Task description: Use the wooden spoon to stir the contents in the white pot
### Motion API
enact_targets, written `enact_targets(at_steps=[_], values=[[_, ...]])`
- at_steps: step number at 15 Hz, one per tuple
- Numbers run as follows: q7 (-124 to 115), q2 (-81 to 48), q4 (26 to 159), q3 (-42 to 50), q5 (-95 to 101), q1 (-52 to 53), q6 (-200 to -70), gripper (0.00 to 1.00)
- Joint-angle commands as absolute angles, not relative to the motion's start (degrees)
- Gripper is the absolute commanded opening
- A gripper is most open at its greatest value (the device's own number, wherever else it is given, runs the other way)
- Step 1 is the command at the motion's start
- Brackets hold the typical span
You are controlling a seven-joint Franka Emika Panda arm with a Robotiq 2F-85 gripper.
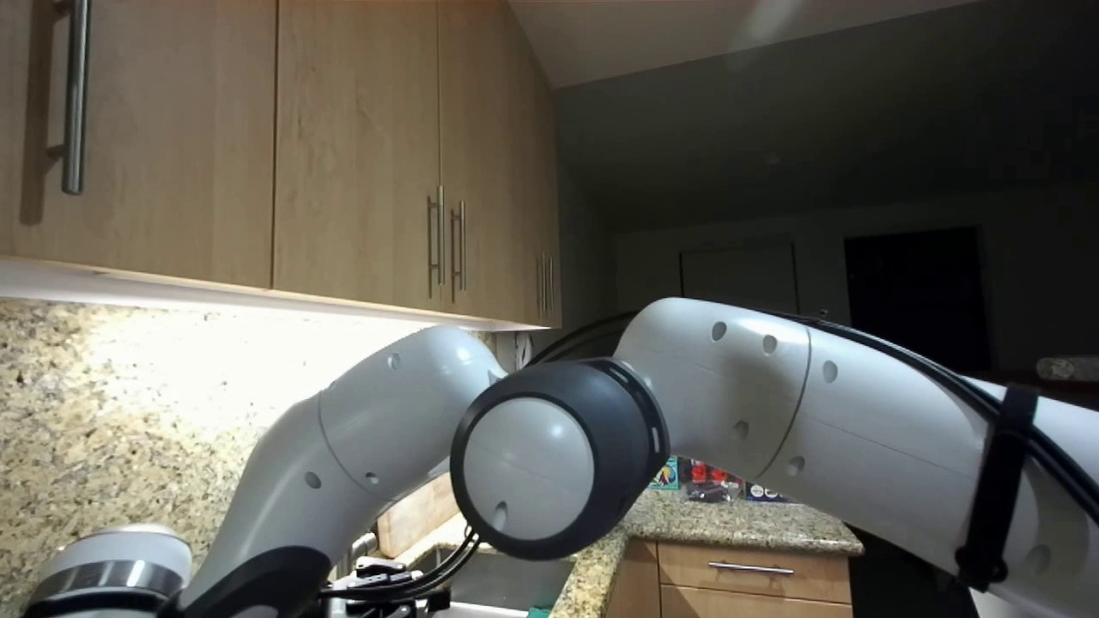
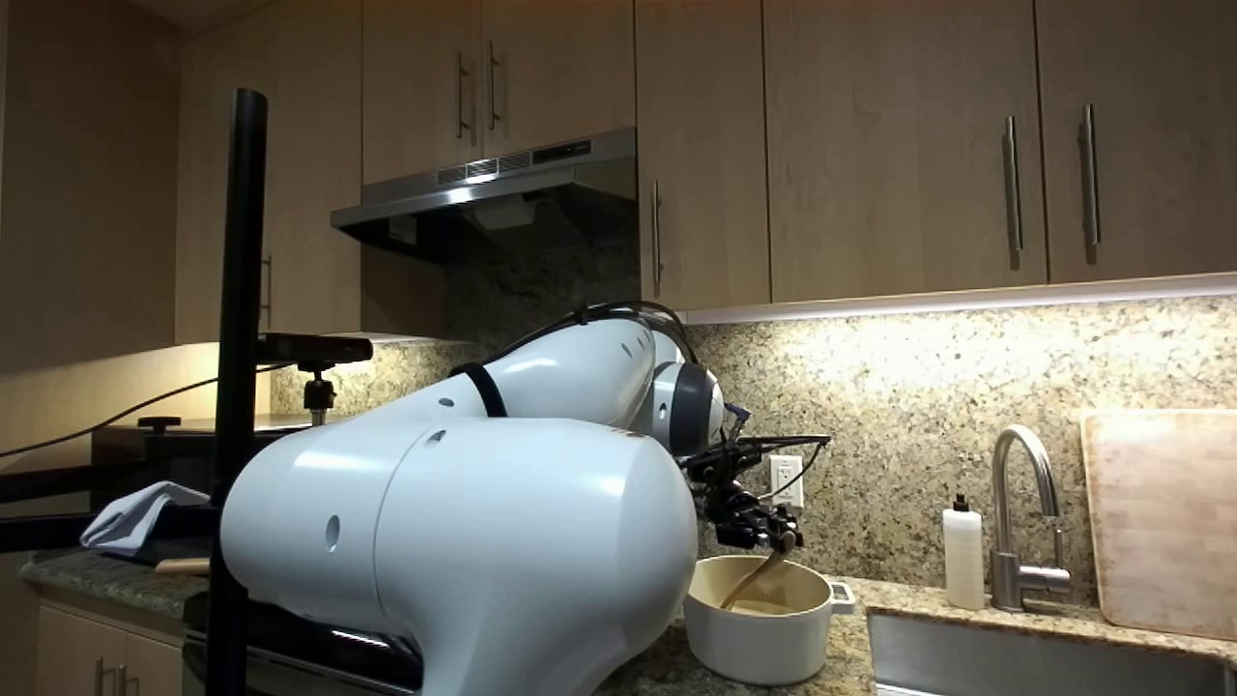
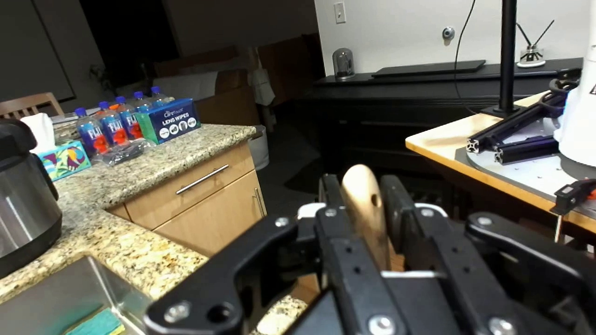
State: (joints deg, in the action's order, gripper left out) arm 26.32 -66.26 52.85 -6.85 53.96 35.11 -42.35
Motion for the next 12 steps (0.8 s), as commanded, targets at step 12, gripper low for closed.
enact_targets(at_steps=[12], values=[[25.1, -60.8, 64.7, -7.0, 59.0, 27.3, -41.7, 0.09]])
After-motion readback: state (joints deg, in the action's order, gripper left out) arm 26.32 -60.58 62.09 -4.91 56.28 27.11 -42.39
